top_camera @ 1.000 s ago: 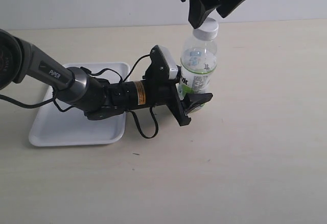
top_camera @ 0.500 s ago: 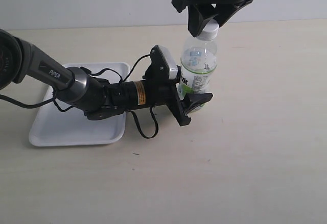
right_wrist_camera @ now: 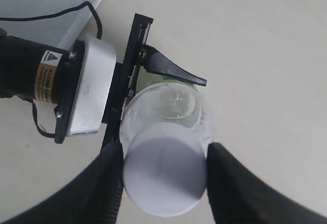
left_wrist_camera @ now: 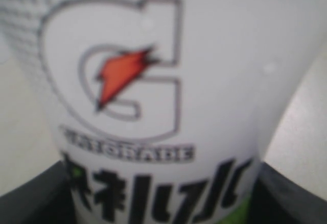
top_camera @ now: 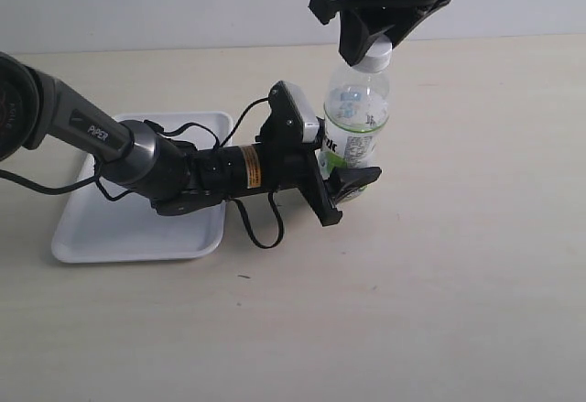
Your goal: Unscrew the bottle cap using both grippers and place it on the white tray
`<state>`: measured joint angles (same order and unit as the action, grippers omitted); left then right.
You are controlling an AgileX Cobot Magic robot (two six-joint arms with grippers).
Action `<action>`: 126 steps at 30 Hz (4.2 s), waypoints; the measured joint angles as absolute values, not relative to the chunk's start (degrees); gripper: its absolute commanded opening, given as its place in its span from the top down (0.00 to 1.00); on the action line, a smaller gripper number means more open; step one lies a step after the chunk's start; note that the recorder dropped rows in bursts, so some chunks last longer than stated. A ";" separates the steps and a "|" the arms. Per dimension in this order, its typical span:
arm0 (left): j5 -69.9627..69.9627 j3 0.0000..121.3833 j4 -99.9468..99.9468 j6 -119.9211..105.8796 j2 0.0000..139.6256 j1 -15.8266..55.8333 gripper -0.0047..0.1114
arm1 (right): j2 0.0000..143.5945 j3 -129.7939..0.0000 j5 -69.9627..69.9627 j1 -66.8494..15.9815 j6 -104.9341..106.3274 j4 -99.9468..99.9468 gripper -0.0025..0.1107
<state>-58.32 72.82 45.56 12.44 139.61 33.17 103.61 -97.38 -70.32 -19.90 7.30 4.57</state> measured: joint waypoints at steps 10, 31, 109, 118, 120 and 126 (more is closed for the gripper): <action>-58.32 72.82 45.56 12.44 139.61 33.17 0.96 | 103.61 -97.38 -70.21 -19.90 21.14 4.79 0.98; -58.32 72.82 45.56 12.44 139.61 33.17 0.96 | 103.61 -97.38 -70.21 -19.90 33.47 4.89 0.98; -58.55 72.82 46.15 11.73 139.61 33.17 0.96 | 103.50 -97.38 -69.75 -19.90 10.78 7.74 0.41; -58.32 72.82 46.03 14.16 139.61 33.17 0.96 | 103.50 -97.38 -69.87 -19.90 10.52 5.83 0.43; -58.32 72.82 46.03 14.31 139.61 33.17 0.96 | 103.50 -97.38 -69.87 -19.90 10.52 5.75 0.46; -58.32 72.82 46.03 14.85 139.61 33.17 0.96 | 104.49 -97.38 -70.08 -19.90 10.52 5.71 0.50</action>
<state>-58.32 72.82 46.03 14.85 139.61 33.17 104.49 -97.38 -70.08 -19.90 10.52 5.71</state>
